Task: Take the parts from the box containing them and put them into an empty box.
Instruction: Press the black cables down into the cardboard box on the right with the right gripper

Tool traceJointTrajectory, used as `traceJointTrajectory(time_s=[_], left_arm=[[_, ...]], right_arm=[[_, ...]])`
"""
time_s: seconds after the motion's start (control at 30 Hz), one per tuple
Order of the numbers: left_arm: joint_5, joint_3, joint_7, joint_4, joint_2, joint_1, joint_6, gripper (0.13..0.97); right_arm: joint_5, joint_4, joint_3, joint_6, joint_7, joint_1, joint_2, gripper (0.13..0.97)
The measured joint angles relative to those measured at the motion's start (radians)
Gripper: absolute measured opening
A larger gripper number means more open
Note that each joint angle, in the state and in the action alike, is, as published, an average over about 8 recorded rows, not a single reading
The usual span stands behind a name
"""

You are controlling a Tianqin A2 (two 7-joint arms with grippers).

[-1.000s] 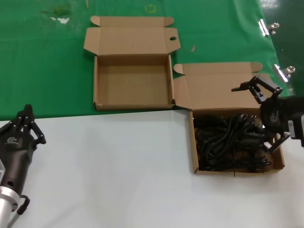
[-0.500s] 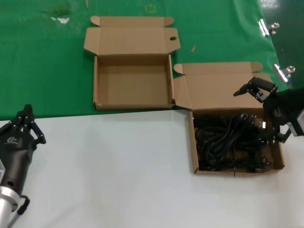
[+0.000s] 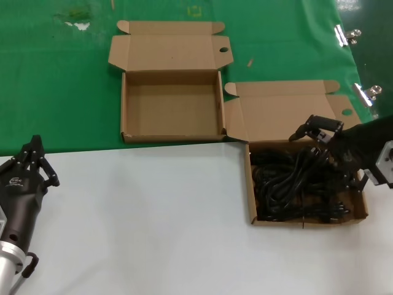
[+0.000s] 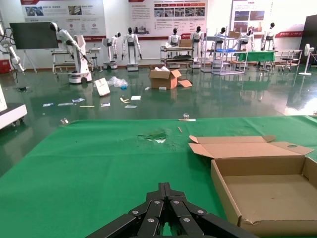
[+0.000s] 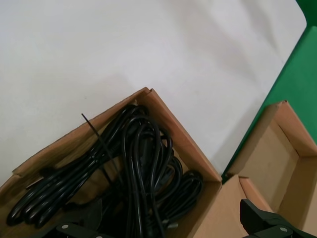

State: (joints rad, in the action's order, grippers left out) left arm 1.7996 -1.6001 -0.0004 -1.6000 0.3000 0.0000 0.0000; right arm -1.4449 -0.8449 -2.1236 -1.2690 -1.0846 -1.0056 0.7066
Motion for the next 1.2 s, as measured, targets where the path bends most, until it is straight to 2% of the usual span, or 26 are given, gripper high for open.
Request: traceJointTrajectory(time_s=[0.27, 0.53, 0.83, 0.93, 1.2], left_arm=[[0.000, 0.000, 0.000, 0.000, 0.000, 0.000, 0.000, 0.140], [0.000, 0.000, 0.000, 0.000, 0.000, 0.000, 0.000, 0.140], [0.000, 0.000, 0.000, 0.000, 0.000, 0.000, 0.000, 0.140], [0.000, 0.000, 0.000, 0.000, 0.000, 0.000, 0.000, 0.140], [0.000, 0.000, 0.000, 0.000, 0.000, 0.000, 0.000, 0.140]], right_arm=[[0.007, 0.078, -0.008, 0.011, -0.084, -0.021, -0.045, 0.963], [0.015, 0.212, -0.010, 0.036, -0.193, -0.068, -0.091, 0.944], [0.026, 0.386, -0.007, 0.064, -0.312, -0.131, -0.135, 0.857], [0.029, 0.426, -0.005, 0.071, -0.337, -0.147, -0.144, 0.799], [0.028, 0.416, 0.004, 0.072, -0.332, -0.142, -0.139, 0.650]])
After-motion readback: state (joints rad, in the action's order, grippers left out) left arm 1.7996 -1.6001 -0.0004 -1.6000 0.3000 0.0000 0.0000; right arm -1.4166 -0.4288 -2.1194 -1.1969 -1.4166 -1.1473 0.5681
